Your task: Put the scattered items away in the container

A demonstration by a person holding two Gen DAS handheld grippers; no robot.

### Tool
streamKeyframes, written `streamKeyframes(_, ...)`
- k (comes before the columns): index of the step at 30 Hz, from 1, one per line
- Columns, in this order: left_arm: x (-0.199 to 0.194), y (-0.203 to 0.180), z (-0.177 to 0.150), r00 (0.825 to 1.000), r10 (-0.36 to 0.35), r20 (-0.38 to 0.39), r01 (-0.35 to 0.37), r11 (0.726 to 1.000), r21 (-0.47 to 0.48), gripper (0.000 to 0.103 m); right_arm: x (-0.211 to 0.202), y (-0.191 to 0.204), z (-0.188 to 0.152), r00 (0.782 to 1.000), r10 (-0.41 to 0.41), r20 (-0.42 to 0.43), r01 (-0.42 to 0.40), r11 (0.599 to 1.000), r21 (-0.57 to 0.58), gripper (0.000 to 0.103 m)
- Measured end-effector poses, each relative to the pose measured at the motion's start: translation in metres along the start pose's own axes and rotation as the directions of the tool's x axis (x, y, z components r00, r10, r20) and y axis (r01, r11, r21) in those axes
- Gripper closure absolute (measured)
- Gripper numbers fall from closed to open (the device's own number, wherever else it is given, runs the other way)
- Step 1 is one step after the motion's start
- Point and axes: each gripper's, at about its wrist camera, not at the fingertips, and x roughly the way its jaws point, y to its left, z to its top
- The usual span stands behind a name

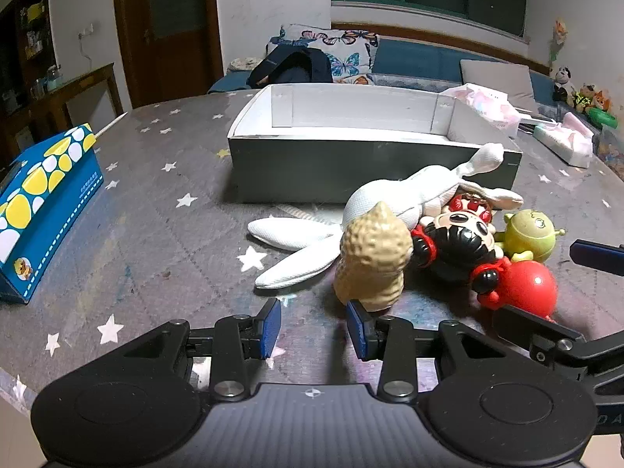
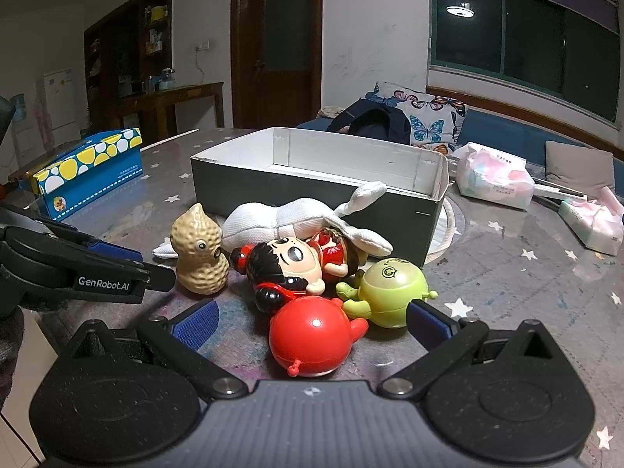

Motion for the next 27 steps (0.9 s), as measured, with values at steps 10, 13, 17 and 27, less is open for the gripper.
streamKeyframes(10, 0.002, 0.004, 0.001, 1.0, 0.0, -0.015, 0.0, 1.0, -0.008, 0.063, 0.005, 0.002, 0.0, 1.0, 0.012, -0.014, -0.012, 1.0, -0.004, 0.0)
streamKeyframes(13, 0.001, 0.005, 0.0, 1.0, 0.002, -0.019, -0.002, 1.0, -0.011, 0.063, 0.004, 0.001, 0.0, 1.0, 0.01, -0.015, -0.01, 1.0, -0.005, 0.0)
streamKeyframes(17, -0.001, 0.005, -0.002, 1.0, 0.008, -0.022, -0.008, 1.0, -0.014, 0.063, 0.002, 0.002, -0.002, 1.0, 0.007, -0.017, -0.007, 1.0, -0.007, 0.0)
streamKeyframes(27, -0.007, 0.004, -0.01, 0.999, 0.024, -0.027, -0.024, 1.0, -0.008, 0.063, -0.002, 0.004, -0.008, 0.999, 0.0, -0.042, 0.0, 1.0, -0.015, 0.0)
